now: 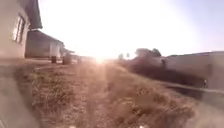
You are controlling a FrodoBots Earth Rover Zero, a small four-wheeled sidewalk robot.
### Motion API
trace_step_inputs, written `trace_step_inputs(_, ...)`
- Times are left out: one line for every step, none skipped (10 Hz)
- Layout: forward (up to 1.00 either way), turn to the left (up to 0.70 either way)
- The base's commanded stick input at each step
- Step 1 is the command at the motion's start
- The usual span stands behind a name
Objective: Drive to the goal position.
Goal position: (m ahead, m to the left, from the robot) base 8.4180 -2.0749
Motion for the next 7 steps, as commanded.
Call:
trace_step_inputs(0.7, 0.18)
trace_step_inputs(0.7, 0.0)
trace_step_inputs(0.7, 0.0)
trace_step_inputs(0.7, 0.0)
trace_step_inputs(0.7, 0.0)
trace_step_inputs(0.7, 0.0)
trace_step_inputs(0.7, 0.0)
